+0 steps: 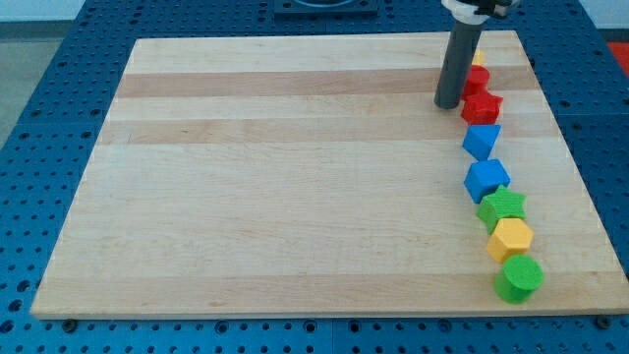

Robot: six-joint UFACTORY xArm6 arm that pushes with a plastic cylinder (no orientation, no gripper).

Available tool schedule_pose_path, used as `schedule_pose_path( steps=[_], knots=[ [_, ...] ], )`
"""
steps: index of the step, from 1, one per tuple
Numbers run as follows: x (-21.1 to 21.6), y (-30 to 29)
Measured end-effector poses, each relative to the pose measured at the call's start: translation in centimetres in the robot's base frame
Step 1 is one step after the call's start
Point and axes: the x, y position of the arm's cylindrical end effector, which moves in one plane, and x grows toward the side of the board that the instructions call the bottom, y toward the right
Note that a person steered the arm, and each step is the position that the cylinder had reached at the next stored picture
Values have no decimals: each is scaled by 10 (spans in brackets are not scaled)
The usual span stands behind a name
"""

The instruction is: Slide the red star and blue blocks to the right

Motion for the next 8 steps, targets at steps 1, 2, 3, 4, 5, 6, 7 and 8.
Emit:
schedule_pose_path(
  steps=[1,2,3,4,5,6,7,8],
  knots=[
    [15,-4],
    [15,1],
    [15,12],
    [15,12],
    [15,8],
    [16,13],
    [16,14],
    [16,14]
  ],
)
